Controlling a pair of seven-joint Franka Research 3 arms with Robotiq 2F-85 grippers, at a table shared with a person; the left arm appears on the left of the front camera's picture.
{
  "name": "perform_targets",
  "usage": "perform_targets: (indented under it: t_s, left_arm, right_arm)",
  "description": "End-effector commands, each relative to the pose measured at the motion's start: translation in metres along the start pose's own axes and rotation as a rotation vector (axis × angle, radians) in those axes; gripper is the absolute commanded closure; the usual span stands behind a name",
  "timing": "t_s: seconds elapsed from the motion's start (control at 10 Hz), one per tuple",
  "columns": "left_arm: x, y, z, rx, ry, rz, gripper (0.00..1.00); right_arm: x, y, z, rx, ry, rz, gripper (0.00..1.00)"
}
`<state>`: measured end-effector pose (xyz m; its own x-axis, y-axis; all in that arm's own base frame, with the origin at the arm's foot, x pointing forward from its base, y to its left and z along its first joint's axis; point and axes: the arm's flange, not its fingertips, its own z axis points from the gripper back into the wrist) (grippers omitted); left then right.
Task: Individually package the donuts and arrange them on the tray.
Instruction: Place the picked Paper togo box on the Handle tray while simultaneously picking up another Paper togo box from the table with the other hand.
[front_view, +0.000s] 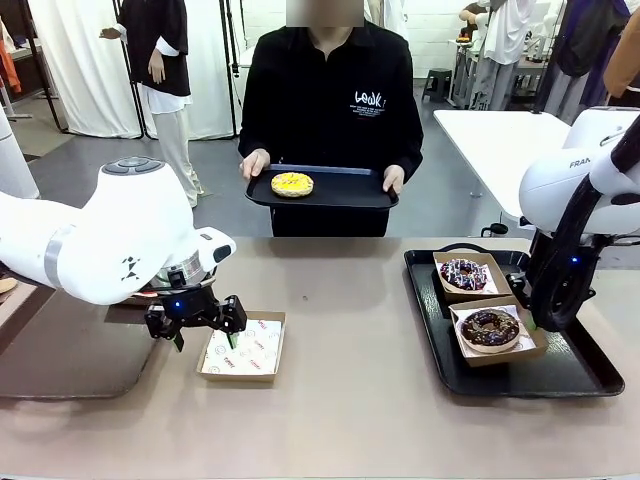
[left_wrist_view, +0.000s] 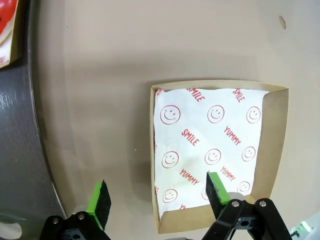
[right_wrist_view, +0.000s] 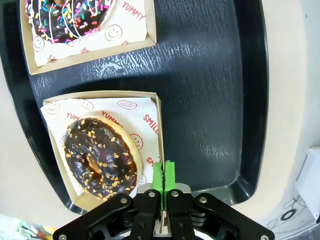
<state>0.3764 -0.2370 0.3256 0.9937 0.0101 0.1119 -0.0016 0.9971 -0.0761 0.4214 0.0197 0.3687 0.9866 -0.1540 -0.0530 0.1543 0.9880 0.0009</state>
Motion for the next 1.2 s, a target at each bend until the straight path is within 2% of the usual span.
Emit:
perform_targets:
  t_s: [0.0,0.1,0.2,0.3,0.4,0.5,0.6,0.7,0.8,0.9,1.0,1.1]
  left_arm:
    - [0.0084,-0.0056,-0.0078,0.04,-0.037,-0.006,0.0]
    - [0.0091,-0.005,-0.0091,0.045,-0.049,-0.018,0.06]
    - [0.0095,-0.0046,-0.0097,0.043,-0.055,-0.028,0.6]
    - [0.0101,-0.0045,-0.0098,0.04,-0.054,-0.034,0.66]
    - [0.0102,-0.0044,-0.0099,0.041,-0.052,-0.038,1.0]
    - [0.0103,-0.0041,-0.0095,0.04,-0.052,-0.039,1.0]
    - [0.01,-0.0038,-0.0088,0.038,-0.052,-0.039,1.0]
    - [0.01,-0.0038,-0.0082,0.037,-0.053,-0.038,0.85]
    - [0.0099,-0.0034,-0.0079,0.036,-0.054,-0.039,0.95]
    - [0.0095,-0.0034,-0.0075,0.037,-0.054,-0.04,1.0]
    - [0.0093,-0.0029,-0.0068,0.038,-0.055,-0.041,1.0]
    - [0.0093,-0.0028,-0.0059,0.039,-0.057,-0.039,1.0]
  right_arm:
    - [0.005,0.0002,-0.0019,-0.008,-0.001,-0.023,0.99]
    - [0.0062,-0.0008,-0.0022,-0.011,0.003,-0.025,0.99]
    - [0.0071,-0.0015,-0.0034,-0.019,0.009,-0.013,0.99]
    - [0.0076,-0.0015,-0.0039,-0.024,0.015,-0.007,0.76]
    - [0.0079,-0.0017,-0.0038,-0.028,0.022,-0.005,0.49]
    - [0.0083,-0.0017,-0.0037,-0.03,0.026,-0.005,0.18]
    - [0.0084,-0.0017,-0.0036,-0.033,0.031,-0.004,0.0]
    - [0.0083,-0.0018,-0.0032,-0.035,0.032,-0.003,0.0]
    - [0.0081,-0.0017,-0.0036,-0.034,0.037,0.0,0.15]
    - [0.0081,-0.0019,-0.0038,-0.036,0.038,0.002,0.05]
    - [0.0079,-0.0021,-0.0042,-0.037,0.042,0.005,0.0]
    - [0.008,-0.0025,-0.0042,-0.037,0.044,0.007,0.0]
